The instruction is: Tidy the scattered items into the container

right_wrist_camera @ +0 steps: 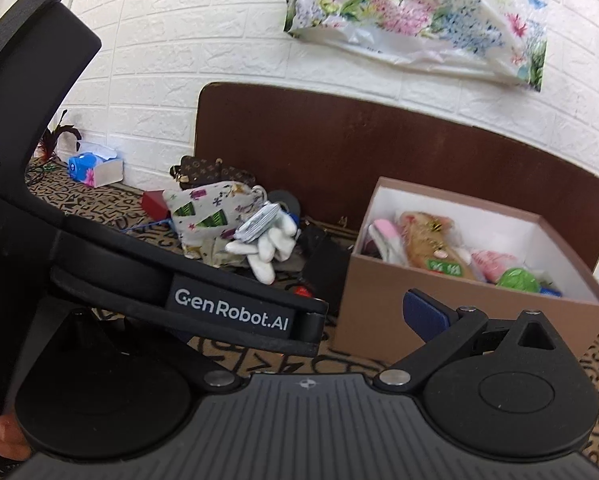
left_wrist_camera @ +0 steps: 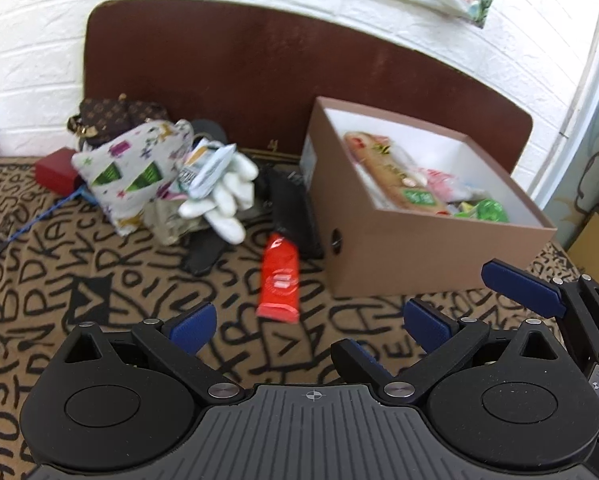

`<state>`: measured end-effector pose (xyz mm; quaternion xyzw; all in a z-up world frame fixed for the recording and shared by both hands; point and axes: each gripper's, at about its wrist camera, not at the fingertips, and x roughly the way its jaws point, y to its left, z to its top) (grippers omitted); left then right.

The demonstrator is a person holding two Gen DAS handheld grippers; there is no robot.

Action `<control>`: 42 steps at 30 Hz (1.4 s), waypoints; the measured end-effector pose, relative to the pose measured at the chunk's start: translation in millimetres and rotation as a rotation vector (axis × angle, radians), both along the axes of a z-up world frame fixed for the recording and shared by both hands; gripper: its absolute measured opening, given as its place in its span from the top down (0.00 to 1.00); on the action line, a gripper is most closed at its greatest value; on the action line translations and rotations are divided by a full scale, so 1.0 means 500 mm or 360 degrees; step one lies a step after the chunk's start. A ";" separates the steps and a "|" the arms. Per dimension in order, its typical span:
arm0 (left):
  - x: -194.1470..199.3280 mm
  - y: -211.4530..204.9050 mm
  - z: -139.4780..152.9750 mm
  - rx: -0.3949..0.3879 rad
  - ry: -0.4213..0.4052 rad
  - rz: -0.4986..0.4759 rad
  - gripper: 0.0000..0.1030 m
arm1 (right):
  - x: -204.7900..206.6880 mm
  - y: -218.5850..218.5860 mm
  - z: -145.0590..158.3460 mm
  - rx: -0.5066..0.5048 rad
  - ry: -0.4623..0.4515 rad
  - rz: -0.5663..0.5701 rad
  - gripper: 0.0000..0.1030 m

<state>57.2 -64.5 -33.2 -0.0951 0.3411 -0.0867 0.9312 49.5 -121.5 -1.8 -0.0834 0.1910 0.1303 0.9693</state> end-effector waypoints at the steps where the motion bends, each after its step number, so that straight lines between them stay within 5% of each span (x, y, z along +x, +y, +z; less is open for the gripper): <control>1: 0.001 0.006 -0.006 0.0001 0.0010 0.0000 0.00 | 0.004 0.005 -0.004 0.0010 0.0016 0.0007 0.00; 10: 0.038 0.073 -0.051 -0.0075 0.0121 0.0108 0.00 | 0.057 0.006 -0.066 0.0025 0.0186 -0.0036 0.00; 31: 0.159 0.076 -0.102 -0.0016 0.0230 -0.0005 0.10 | 0.157 0.031 -0.153 0.0044 0.0364 -0.0107 0.05; 42: 0.240 0.043 -0.123 0.0046 0.0331 -0.0196 0.21 | 0.211 0.043 -0.170 0.0110 0.0416 -0.0113 0.19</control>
